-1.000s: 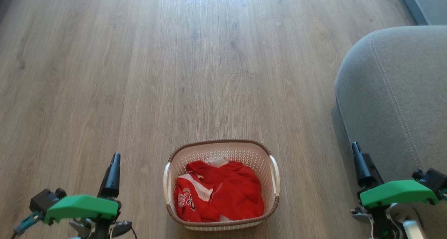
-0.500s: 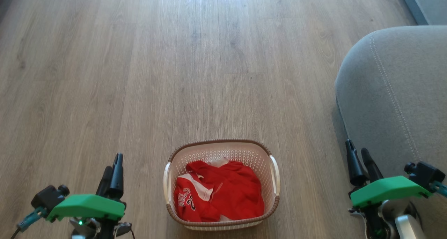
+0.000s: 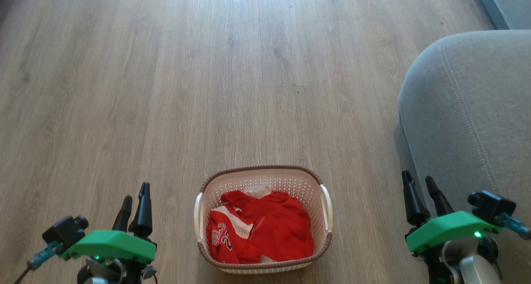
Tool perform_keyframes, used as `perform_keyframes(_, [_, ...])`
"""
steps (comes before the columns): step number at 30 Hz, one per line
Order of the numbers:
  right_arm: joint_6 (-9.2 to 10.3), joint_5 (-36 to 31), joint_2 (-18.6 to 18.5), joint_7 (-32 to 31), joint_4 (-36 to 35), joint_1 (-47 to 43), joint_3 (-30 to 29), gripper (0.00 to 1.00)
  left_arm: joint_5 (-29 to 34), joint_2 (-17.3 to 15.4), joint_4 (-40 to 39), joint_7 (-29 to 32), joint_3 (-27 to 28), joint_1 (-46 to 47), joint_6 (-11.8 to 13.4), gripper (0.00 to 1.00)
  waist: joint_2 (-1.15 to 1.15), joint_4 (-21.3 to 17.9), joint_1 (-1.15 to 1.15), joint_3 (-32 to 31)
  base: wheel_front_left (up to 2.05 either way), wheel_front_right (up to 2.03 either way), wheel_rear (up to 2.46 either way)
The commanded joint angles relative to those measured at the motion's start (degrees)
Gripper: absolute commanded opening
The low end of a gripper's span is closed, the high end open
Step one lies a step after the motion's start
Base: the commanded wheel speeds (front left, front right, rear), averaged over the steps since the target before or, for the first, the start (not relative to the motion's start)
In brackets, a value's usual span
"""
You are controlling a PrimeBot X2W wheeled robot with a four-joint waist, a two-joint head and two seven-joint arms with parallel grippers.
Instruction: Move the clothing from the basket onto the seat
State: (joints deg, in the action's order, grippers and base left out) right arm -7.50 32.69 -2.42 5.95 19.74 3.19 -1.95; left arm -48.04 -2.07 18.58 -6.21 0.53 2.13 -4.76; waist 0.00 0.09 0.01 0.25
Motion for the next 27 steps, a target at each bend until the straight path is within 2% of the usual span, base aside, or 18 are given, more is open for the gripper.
perform_keyframes(1, [0.01,-1.65,-1.08,1.01,-1.61,3.14,1.0,1.0,1.44,-0.59,-1.78,-0.82,1.0,2.71,0.23,1.0,0.0,-0.01,0.0,-0.02,0.0,0.0,0.0])
perform_keyframes(27, [0.01,-20.31,-1.02,5.41,0.98,3.44,3.7,1.0,18.01,-0.71,-1.66,-5.17,0.9,2.8,0.71,1.0,0.0,-0.4,0.0,0.22,0.0,0.0,0.0])
